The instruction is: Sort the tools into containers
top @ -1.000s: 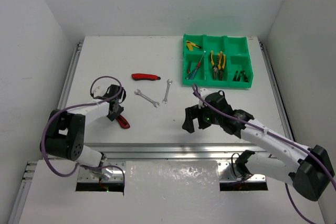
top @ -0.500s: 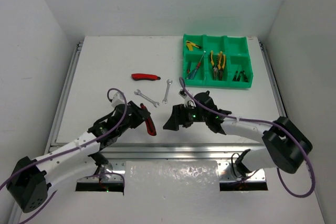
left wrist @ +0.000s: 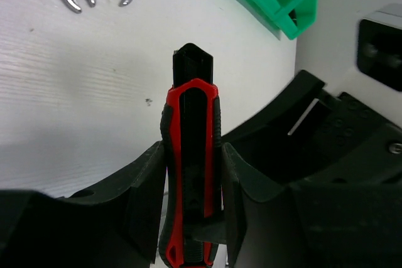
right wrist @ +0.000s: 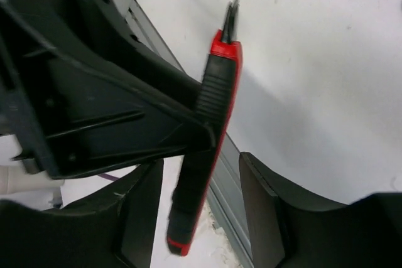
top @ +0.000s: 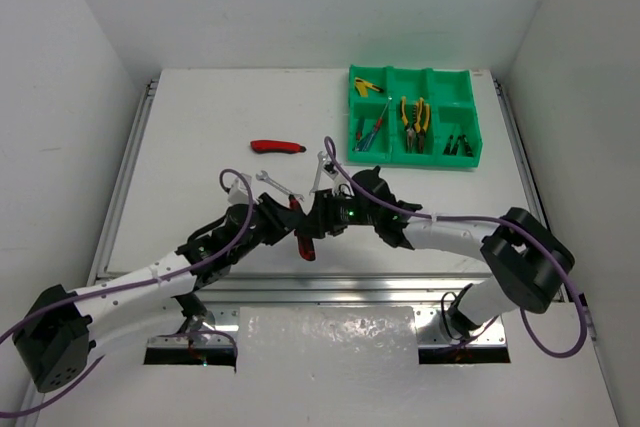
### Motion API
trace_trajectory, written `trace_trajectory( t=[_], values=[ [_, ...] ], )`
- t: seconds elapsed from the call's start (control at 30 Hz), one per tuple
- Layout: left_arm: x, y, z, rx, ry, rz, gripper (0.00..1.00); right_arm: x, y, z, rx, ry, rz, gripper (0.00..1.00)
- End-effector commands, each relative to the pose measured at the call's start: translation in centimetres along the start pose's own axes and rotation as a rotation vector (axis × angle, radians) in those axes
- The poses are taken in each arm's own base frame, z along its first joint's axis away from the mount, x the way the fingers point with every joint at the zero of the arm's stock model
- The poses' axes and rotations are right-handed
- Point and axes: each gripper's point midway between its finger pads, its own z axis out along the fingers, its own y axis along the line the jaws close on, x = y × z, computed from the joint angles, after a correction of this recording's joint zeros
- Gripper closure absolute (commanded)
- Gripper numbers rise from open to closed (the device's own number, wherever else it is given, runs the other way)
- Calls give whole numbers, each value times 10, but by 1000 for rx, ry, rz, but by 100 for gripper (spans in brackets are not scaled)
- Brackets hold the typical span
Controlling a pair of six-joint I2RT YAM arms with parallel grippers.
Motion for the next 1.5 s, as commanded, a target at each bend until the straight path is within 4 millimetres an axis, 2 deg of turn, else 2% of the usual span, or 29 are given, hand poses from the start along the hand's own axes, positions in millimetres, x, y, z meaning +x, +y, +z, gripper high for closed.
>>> trace_trajectory(
  t=[0.0, 0.13, 0.2, 0.27, 0.33, 0.37, 0.4, 0.43, 0.47, 0.5, 0.53, 0.6, 0.63, 0.67, 0.7, 0.73, 0.77, 0.8, 0.83, 0.87, 0.9, 0.93, 1.0, 1.03, 1.1, 1.23, 1.27, 1.3, 1.47],
  values=[
    [-8, -33, -4, 121, -29, -17, 100, -13, 12, 9, -24, -29, -19, 50],
    [-11, -38, -5, 135, -39, -4, 100, -11, 16, 13, -40, -14, -30, 63],
    [-12, -42, -6, 144, -40, 1, 92, -15, 18, 13, -43, -20, -48, 80],
    [-19, -45, -7, 127, -61, 17, 46, -23, 15, 10, -9, -37, -81, 100],
    [-26, -21, -9, -23, -89, 61, 15, -27, -1, 3, 73, -31, -117, 100],
    [-42, -35, -16, -32, -129, 66, 11, -50, -6, -4, 107, -77, -132, 100],
    [-50, -13, -23, -147, -158, 124, 8, -53, -23, -12, 183, -65, -118, 100],
    [-60, -14, -32, -177, -186, 144, 6, -63, -35, -19, 233, -74, -127, 100],
    [-77, -31, -44, -178, -229, 146, 5, -96, -55, -35, 292, -134, -102, 100],
    [-82, -15, -56, -267, -227, 198, 3, -102, -72, -46, 349, -128, -68, 100],
    [-102, -30, -72, -260, -290, 201, 3, -127, -80, -57, 391, -171, -72, 100],
    [-112, -26, -92, -304, -303, 269, 3, -155, -130, -85, 558, -207, -22, 100],
    [-118, -32, -102, -287, -311, 287, 3, -171, -144, -94, 606, -216, -43, 100],
    [-124, -44, -112, -260, -318, 300, 3, -212, -148, -111, 641, -289, -66, 100],
    [-125, -43, -117, -271, -301, 362, 3, -213, -174, -111, 698, -248, -34, 100],
    [-127, -52, -125, -240, -288, 382, 3, -256, -179, -131, 733, -319, -68, 100],
    [-127, -54, -127, -237, -275, 410, 3, -273, -188, -138, 759, -334, -70, 100],
    [-125, -50, -130, -250, -253, 464, 3, -271, -218, -134, 801, -289, -37, 100],
    [-126, -47, -132, -262, -249, 488, 3, -311, -216, -147, 817, -364, -62, 100],
    [-127, -42, -132, -280, -253, 507, 3, -327, -231, -163, 845, -395, -45, 100],
    [-133, -35, -135, -311, -286, 528, 3, -322, -264, -156, 879, -356, 11, 100],
    [-131, -20, -131, -351, -289, 546, 3, -361, -258, -169, 887, -440, -21, 100],
    [-136, -8, -133, -396, -341, 501, 2, -373, -293, -169, 926, -449, -8, 100],
    [-134, -9, -132, -384, -331, 506, 1, -398, -291, -183, 948, -517, -33, 100],
    [-135, -14, -132, -355, -336, 508, 2, -416, -303, -192, 971, -606, -31, 100],
    [-130, -11, -130, -347, -317, 508, 2, -434, -330, -207, 987, -763, -5, 100],
    [-130, -12, -130, -343, -318, 508, 2, -432, -346, -203, 993, -766, 9, 100],
    [-130, -12, -130, -341, -319, 508, 2, -449, -340, -203, 958, -805, -15, 100],
    [-132, -12, -131, -345, -326, 502, 3, -449, -372, -180, 915, -822, -14, 99]
  ],
)
